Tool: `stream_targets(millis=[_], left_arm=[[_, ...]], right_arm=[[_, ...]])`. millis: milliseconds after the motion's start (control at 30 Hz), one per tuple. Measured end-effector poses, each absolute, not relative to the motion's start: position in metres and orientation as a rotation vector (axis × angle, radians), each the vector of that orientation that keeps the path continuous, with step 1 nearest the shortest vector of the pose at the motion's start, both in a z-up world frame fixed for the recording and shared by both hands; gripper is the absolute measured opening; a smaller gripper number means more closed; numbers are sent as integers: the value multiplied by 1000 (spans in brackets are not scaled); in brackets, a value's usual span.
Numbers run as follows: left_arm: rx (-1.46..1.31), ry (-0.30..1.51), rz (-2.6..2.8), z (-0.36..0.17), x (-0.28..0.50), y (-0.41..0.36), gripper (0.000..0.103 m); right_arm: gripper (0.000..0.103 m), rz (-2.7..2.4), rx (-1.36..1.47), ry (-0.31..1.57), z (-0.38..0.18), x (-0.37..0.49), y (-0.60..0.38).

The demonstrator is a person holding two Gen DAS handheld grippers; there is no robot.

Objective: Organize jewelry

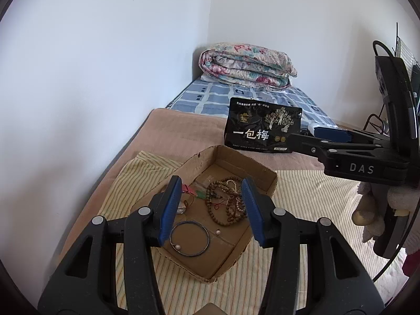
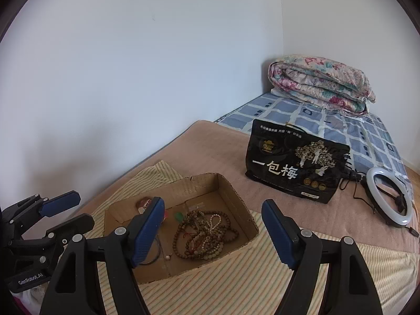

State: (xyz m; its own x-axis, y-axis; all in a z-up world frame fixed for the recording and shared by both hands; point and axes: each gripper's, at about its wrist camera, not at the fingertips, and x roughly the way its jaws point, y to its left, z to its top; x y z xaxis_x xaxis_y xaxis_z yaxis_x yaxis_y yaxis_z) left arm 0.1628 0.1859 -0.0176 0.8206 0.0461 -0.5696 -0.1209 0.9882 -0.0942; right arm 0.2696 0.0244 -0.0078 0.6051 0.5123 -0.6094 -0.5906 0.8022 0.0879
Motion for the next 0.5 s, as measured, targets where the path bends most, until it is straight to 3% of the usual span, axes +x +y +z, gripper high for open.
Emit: stream_targets(millis=[400,500], left_arm=[[-94,551,70,11,132,158,49],[-93,540,69,16,125,150,62]], right_arm=[[83,595,-102,605,22,221,-25],[83,584,-89,593,27,208,-41]])
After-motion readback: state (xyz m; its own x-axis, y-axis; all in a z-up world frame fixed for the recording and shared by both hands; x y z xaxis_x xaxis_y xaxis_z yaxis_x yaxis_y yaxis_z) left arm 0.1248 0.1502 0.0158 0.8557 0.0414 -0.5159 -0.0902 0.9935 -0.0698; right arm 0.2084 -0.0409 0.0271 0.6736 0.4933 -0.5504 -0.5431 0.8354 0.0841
